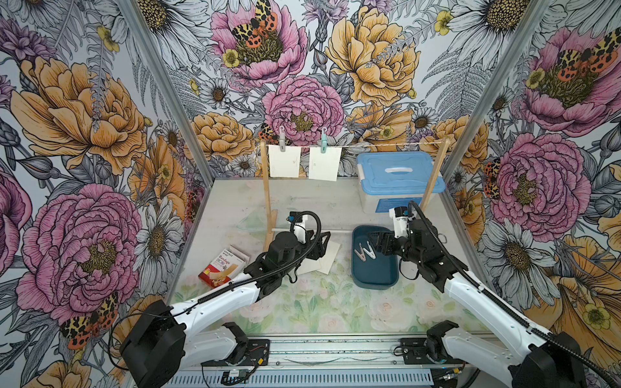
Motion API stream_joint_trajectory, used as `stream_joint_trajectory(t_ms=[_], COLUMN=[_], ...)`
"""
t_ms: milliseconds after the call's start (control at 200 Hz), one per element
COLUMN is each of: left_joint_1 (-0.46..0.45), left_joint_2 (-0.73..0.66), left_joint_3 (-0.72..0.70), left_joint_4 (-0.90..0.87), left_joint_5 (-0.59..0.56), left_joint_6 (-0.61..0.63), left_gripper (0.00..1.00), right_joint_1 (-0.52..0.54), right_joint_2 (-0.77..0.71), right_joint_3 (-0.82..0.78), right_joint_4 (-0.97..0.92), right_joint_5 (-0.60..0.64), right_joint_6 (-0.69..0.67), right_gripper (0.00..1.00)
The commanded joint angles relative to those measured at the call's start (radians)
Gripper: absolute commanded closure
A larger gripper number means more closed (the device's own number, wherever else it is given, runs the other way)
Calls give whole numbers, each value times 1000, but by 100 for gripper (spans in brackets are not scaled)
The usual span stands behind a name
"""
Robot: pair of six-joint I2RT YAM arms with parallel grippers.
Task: Remove the postcards from the strings
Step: Place the clamp in the storage box, then pinch the postcard on the clothesline.
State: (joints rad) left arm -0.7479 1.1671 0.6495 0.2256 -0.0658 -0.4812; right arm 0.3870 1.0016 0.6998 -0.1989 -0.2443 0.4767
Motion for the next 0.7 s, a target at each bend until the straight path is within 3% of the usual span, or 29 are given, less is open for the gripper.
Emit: stream_joint_trajectory(t_ms=[0,315,696], left_joint_1=[17,72,237], left_joint_2=[15,25,156], left_joint_3=[52,122,277], left_joint_4=[17,99,259], left_joint_5=[32,62,242], left_joint_6=[29,23,0], left_gripper=[29,24,20], right_joint_1=[7,47,105], right_joint_2=[-37,-41,-40], right_joint_3=[41,107,177], right_joint_4=[-23,-22,-21], right_joint_5=[-43,-99,-134], right_joint_6=[-21,-37,-79], right_gripper=[30,30,29])
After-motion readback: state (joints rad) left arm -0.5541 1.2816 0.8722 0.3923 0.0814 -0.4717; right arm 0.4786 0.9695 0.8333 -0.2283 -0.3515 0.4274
